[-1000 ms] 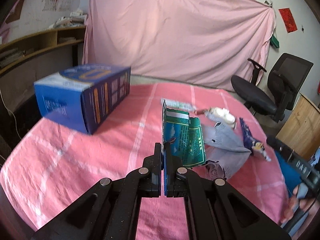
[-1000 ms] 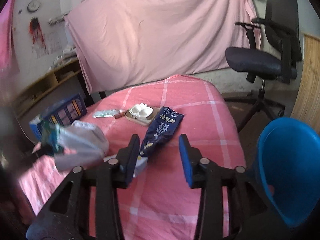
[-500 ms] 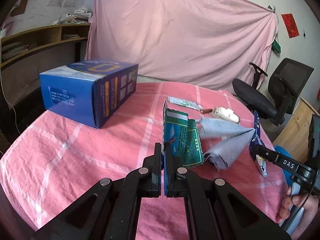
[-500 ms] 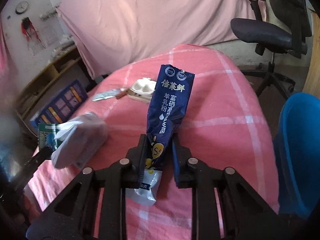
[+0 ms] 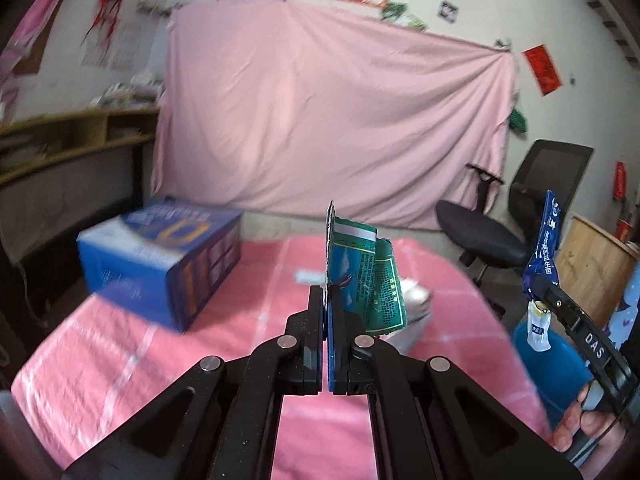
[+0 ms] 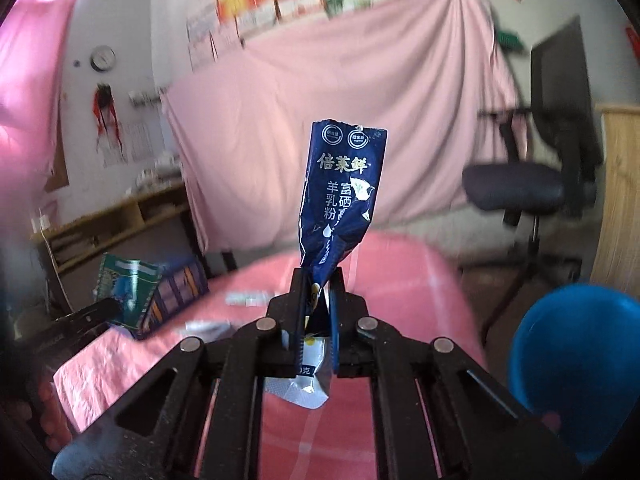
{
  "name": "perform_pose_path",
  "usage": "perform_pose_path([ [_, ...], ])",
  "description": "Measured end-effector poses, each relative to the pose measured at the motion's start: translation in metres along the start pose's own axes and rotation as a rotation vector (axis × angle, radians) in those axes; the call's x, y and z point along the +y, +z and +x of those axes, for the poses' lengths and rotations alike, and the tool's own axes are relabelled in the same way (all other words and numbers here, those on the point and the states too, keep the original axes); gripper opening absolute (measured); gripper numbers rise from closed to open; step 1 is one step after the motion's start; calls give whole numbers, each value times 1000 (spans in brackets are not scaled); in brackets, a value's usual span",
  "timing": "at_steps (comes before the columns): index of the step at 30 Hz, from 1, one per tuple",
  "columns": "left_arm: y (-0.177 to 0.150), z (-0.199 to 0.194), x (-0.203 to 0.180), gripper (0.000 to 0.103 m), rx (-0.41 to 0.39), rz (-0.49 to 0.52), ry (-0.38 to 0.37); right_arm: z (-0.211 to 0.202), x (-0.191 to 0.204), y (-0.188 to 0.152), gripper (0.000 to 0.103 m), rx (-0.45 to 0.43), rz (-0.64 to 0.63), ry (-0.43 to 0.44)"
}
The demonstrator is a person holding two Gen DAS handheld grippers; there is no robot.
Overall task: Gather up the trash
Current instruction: 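Lift and carry green wrapper and blue snack wrapper with both tools over the blue basin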
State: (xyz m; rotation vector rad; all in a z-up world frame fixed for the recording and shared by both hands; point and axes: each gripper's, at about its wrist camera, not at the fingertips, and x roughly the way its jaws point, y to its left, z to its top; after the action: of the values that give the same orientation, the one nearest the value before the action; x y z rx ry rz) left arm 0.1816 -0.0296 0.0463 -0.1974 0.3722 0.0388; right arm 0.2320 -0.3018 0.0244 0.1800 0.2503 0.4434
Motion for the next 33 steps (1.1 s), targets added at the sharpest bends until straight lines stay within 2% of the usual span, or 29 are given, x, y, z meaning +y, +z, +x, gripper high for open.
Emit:
perform_pose_path([
  [5,21,-3,-40,0,-91,60,-85,-31,-12,16,36,-126,-22,-67],
  [9,32,0,-82,0,-136,106,-194,-56,-27,24,36,-201,-61,-187],
  [14,33,16,-137,0,-132,161,-327,-76,-56,22,36,-213,-54,-333],
  [19,23,37,-194,0,-58,180,-441,-84,-96,16,36,-133,27,-484],
  [21,18,46,-212,0,-22,183,-471,-85,-103,15,36,-114,43,-499],
  [22,15,52,-222,0,1,185,-485,-85,-122,11,36,-64,90,-547],
  [28,-6,81,-261,0,130,196,-513,-85,-161,0,36,35,172,-609],
  [33,-23,106,-286,0,259,214,-530,-85,-182,-11,37,90,234,-618],
])
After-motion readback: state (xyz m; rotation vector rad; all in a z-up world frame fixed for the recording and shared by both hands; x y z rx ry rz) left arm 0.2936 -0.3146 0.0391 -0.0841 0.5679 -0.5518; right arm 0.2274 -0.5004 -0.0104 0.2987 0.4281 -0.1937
